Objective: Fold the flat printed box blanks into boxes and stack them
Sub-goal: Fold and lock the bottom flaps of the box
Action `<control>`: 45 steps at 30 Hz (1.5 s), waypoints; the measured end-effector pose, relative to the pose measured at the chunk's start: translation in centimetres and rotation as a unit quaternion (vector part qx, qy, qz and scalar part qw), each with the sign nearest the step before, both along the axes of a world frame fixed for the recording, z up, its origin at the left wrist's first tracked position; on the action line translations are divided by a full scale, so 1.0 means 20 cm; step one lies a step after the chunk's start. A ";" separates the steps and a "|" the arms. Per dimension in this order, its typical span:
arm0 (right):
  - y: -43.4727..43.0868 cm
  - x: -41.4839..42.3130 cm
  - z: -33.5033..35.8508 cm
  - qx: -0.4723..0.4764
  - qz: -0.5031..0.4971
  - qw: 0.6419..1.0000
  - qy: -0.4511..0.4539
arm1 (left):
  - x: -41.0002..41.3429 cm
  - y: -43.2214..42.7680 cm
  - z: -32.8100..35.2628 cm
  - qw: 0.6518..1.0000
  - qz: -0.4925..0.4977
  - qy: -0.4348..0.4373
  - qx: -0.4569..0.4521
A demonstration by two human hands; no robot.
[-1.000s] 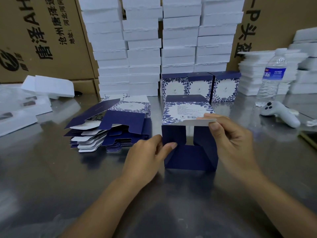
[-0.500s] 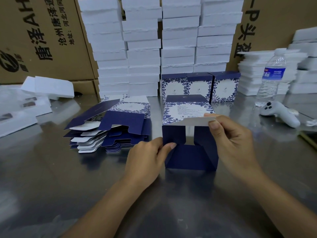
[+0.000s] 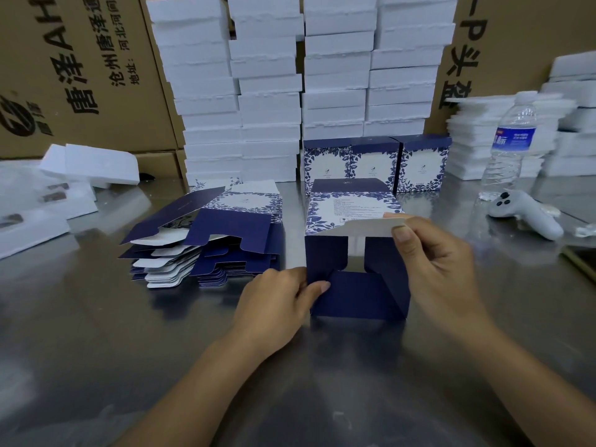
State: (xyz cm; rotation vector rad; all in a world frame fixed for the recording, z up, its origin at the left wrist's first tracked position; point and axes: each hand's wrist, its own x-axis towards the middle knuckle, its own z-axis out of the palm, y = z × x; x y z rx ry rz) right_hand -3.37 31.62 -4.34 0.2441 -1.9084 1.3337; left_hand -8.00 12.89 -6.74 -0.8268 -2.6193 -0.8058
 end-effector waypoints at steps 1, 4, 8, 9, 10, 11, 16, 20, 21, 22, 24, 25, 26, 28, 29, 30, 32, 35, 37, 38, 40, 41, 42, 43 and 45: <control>0.00 0.00 0.00 -0.002 0.001 1.000 0.001 | 0.00 0.00 0.00 1.000 -0.002 -0.004 0.001; 0.00 0.00 0.00 -0.002 -0.001 1.000 0.001 | -0.01 0.00 0.00 1.000 -0.006 -0.024 0.010; 0.01 -0.01 -0.01 -0.002 -0.006 1.000 0.002 | -0.03 -0.01 -0.01 0.998 0.000 -0.061 -0.018; 0.01 -0.01 -0.01 -0.007 -0.005 1.000 0.002 | -0.03 -0.01 -0.01 0.997 0.006 -0.063 -0.039; 0.00 0.00 -0.01 -0.008 -0.004 1.000 0.001 | -0.03 -0.01 -0.02 0.997 0.009 -0.062 -0.052; 0.00 0.00 0.00 -0.008 -0.004 1.000 0.000 | -0.03 -0.01 -0.02 0.997 0.009 -0.061 -0.053; 0.00 0.00 0.00 -0.005 -0.003 1.000 -0.007 | -0.03 0.00 -0.04 0.997 0.014 -0.071 -0.007; 0.00 0.01 0.01 0.001 -0.007 1.000 -0.012 | -0.03 0.00 -0.04 0.997 0.015 -0.078 -0.001; 0.01 0.01 0.01 0.002 -0.005 1.000 -0.012 | -0.03 0.00 -0.04 0.997 0.016 -0.082 -0.004; 0.01 0.01 0.01 0.002 -0.002 1.000 -0.012 | -0.03 0.00 -0.03 0.996 0.016 -0.085 -0.010; 0.01 0.01 0.01 0.001 0.003 1.000 -0.013 | -0.04 -0.02 -0.02 0.995 0.016 -0.087 -0.039; 0.01 0.01 0.01 0.001 0.005 1.000 -0.013 | -0.04 -0.02 -0.01 0.995 0.016 -0.084 -0.061; 0.01 0.01 0.01 0.003 0.006 1.000 -0.013 | -0.04 -0.03 -0.01 0.994 0.016 -0.078 -0.081; 0.01 0.01 0.01 0.007 0.004 1.000 -0.010 | -0.03 -0.04 0.00 0.992 0.012 -0.065 -0.106; 0.01 0.01 0.01 0.008 0.002 1.000 -0.006 | -0.04 -0.05 0.00 0.992 0.007 -0.060 -0.110; 0.01 0.01 0.01 0.006 0.000 1.000 0.003 | -0.04 -0.05 0.00 0.993 -0.001 -0.057 -0.108; 0.01 0.02 0.01 0.008 -0.005 0.999 0.032 | -0.04 -0.05 0.00 0.993 -0.021 -0.049 -0.101; 0.00 0.03 0.01 0.006 -0.011 0.998 0.068 | -0.05 -0.06 -0.01 0.995 -0.043 -0.034 -0.088; 0.00 0.03 0.02 0.001 -0.007 0.997 0.075 | -0.05 -0.07 -0.02 0.995 -0.056 -0.038 -0.077; -0.01 0.03 0.02 0.000 -0.004 0.997 0.078 | -0.05 -0.07 -0.02 0.994 -0.066 -0.044 -0.070; 0.00 0.03 0.02 -0.001 -0.005 0.997 0.080 | -0.06 -0.08 -0.01 0.994 -0.090 -0.061 -0.027; 0.00 0.03 0.02 -0.001 -0.008 0.997 0.082 | -0.06 -0.08 -0.01 0.993 -0.098 -0.067 0.011; 0.00 0.04 0.02 -0.001 -0.008 0.997 0.083 | -0.06 -0.07 0.00 0.991 -0.100 -0.065 0.052; -0.01 0.04 0.03 0.000 -0.008 0.996 0.085 | -0.05 -0.07 0.01 0.989 -0.100 -0.053 0.092; -0.01 0.04 0.03 0.004 -0.004 0.996 0.084 | -0.04 -0.05 0.02 0.981 -0.095 -0.020 0.166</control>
